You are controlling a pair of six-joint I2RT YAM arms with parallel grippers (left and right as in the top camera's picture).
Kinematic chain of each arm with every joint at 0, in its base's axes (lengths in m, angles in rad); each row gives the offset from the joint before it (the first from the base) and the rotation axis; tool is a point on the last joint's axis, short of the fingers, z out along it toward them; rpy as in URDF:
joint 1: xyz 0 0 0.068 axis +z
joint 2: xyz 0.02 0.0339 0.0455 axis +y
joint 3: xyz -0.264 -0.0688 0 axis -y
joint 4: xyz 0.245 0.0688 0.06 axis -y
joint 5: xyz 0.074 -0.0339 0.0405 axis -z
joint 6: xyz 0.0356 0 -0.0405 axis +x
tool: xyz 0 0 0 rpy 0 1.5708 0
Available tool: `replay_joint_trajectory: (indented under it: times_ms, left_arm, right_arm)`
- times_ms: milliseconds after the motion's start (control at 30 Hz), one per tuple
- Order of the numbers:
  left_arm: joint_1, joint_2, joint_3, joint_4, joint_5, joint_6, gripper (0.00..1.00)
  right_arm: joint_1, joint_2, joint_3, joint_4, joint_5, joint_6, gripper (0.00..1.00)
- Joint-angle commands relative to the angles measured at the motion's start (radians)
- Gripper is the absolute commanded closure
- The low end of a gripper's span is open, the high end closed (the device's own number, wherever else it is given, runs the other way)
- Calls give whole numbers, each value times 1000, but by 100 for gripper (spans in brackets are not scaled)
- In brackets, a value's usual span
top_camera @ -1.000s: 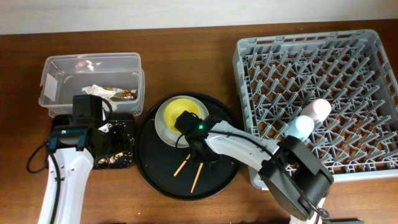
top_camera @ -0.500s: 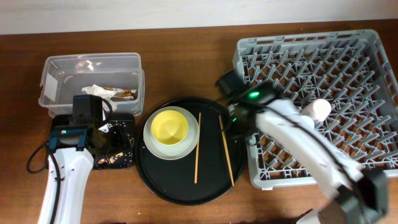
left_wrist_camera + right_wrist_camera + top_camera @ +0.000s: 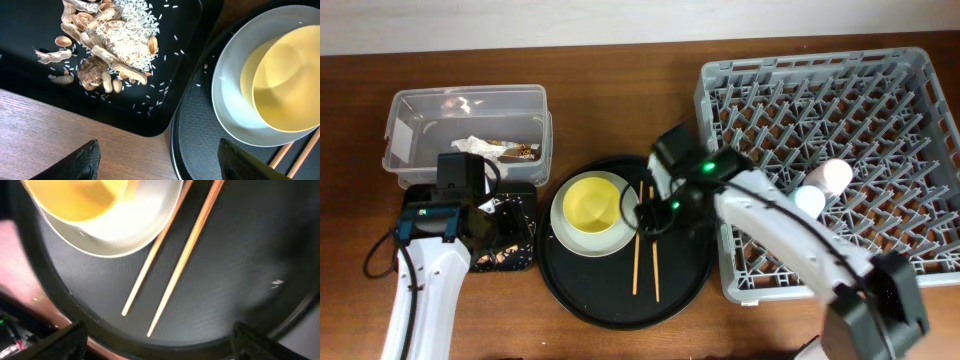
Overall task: Sort waste into correct bins and load items into the dishwasher rack
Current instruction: 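Grasp one wooden chopstick with the right gripper and place it in the rack, then grasp the second chopstick with the right gripper and place it in the rack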
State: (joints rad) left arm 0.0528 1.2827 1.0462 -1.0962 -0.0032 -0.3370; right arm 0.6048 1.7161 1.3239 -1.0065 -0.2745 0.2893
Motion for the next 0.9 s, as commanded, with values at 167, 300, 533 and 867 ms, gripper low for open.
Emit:
replay_joint_trajectory:
  times_ms: [167, 300, 533, 867]
  left_arm:
    - [2, -11, 3, 2, 7, -7, 25]
    - [2, -11, 3, 1, 8, -7, 25]
    - [2, -12, 3, -5, 8, -7, 25]
    - [2, -11, 3, -8, 8, -7, 25]
  right_arm:
    - [102, 280, -11, 44, 153, 203, 39]
    - [102, 306, -23, 47, 202, 273, 50]
    - [96, 291, -30, 26, 201, 277, 96]
    - [-377, -86, 151, -248, 209, -157, 96]
